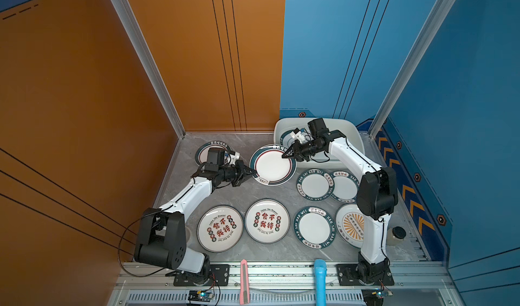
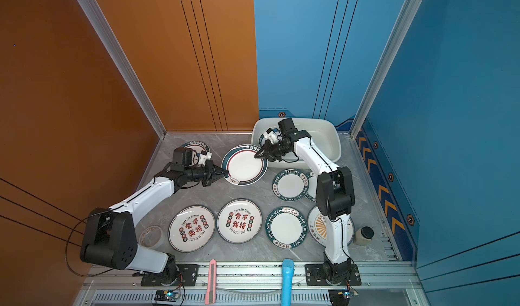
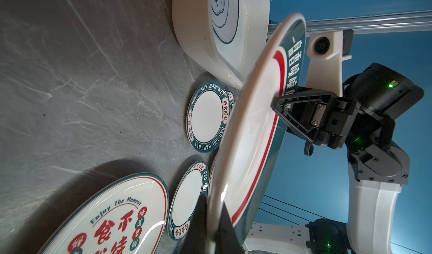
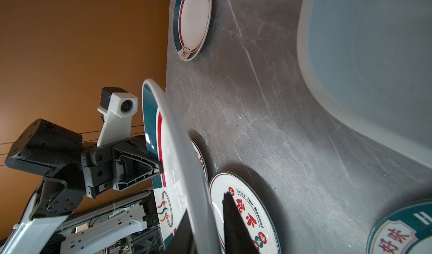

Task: Place the plates into the plastic bin on the countertop
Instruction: 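Grasp the raised red-ring plate rim with right gripper beside left gripper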

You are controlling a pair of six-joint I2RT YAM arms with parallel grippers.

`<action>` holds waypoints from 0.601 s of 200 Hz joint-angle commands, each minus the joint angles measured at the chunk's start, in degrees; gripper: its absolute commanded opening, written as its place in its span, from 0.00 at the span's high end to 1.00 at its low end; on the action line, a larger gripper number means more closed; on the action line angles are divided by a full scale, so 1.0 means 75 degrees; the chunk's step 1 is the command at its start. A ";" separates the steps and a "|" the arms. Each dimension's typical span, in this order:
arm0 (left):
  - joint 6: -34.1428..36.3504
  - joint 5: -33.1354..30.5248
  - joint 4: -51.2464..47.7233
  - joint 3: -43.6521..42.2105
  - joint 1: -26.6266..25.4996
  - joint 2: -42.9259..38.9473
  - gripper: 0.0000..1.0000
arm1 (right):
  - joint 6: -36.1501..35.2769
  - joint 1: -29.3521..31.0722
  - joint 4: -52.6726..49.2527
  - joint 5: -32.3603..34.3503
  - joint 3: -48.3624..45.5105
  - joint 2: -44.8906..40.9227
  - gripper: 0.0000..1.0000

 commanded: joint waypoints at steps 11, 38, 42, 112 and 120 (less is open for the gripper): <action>0.0510 0.0338 -0.0249 0.0459 0.0062 0.0170 1.00 | -0.0074 0.0051 -0.0159 -0.0250 0.0008 0.0053 0.87; 0.0693 0.0247 -0.0485 0.0774 0.0105 0.0291 1.00 | -0.0068 0.0042 -0.0165 -0.0237 0.0019 0.0055 0.93; 0.0706 0.0238 -0.0506 0.0795 0.0108 0.0311 1.00 | -0.0063 0.0037 -0.0166 -0.0232 0.0016 0.0062 0.94; 0.0953 -0.0079 -0.0955 0.1027 0.0132 0.0382 0.57 | 0.0256 -0.0253 -0.0154 0.0195 0.0271 0.0015 1.00; 0.0988 -0.0108 -0.0985 0.1036 0.0142 0.0373 0.52 | 0.0297 -0.0289 -0.0154 0.0245 0.0328 0.0017 1.00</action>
